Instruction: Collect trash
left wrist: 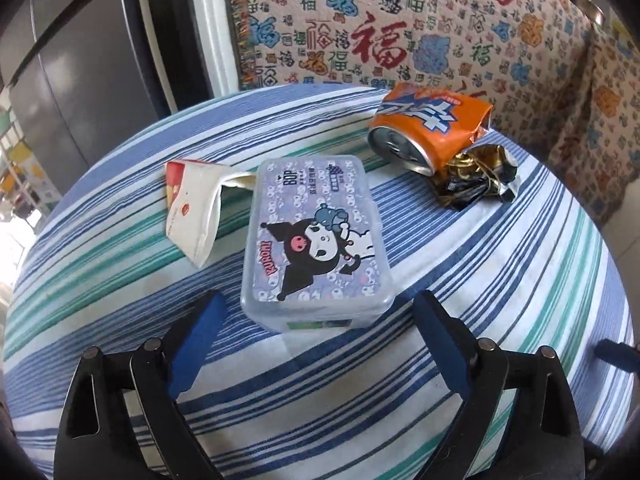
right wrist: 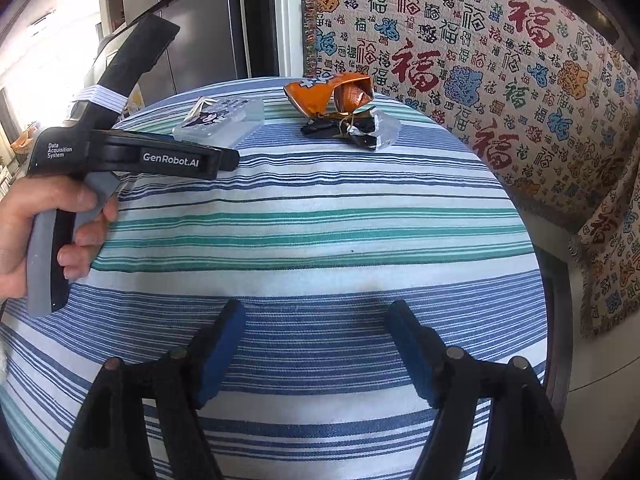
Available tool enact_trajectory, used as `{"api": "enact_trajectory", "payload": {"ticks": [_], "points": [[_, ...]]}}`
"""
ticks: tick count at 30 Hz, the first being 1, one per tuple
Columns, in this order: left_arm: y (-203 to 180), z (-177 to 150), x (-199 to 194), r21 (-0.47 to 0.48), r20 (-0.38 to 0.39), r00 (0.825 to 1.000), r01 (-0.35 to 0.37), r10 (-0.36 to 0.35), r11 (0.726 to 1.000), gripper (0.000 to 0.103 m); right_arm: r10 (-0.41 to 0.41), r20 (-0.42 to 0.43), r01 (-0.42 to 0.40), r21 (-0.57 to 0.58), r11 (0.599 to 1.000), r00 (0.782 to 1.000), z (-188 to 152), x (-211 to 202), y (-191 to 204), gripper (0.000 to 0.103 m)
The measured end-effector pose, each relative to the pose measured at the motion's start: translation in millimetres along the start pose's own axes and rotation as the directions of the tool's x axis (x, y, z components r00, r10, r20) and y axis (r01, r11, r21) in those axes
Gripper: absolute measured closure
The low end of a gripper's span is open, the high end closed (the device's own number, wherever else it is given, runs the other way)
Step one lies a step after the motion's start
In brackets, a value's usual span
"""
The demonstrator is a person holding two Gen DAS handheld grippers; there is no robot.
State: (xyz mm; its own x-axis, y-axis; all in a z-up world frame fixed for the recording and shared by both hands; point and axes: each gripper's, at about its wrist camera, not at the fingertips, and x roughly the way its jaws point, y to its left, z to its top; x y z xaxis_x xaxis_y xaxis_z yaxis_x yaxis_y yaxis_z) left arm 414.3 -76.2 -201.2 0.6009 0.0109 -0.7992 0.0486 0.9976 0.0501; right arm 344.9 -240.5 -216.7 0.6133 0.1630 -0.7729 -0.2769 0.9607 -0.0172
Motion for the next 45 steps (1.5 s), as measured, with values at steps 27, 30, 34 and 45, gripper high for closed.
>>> {"api": "enact_trajectory", "payload": {"ticks": [27, 30, 34, 45], "points": [[35.2, -89.4, -73.7, -0.024, 0.027, 1.000, 0.000, 0.001, 1.000, 0.040, -0.086, -0.037, 0.090, 0.123, 0.988, 0.996, 137.3, 116.8, -20.1, 0.000], [36.2, -89.4, -73.6, -0.024, 0.028, 1.000, 0.000, 0.001, 1.000, 0.040, -0.096, -0.003, 0.096, 0.133, 0.986, 0.995, 137.7, 112.1, -19.3, 0.025], [37.2, -89.5, -73.7, -0.031, 0.029, 1.000, 0.007, -0.006, 1.000, 0.040, -0.080, 0.010, 0.078, 0.113, 0.990, 0.997, 119.2, 95.7, -14.7, 0.044], [54.9, -106.7, -86.6, -0.064, 0.022, 1.000, -0.021, 0.022, 0.998, 0.040, 0.115, -0.020, -0.117, -0.163, 0.980, 0.993, 9.1, 2.9, 30.6, 0.039]]}}
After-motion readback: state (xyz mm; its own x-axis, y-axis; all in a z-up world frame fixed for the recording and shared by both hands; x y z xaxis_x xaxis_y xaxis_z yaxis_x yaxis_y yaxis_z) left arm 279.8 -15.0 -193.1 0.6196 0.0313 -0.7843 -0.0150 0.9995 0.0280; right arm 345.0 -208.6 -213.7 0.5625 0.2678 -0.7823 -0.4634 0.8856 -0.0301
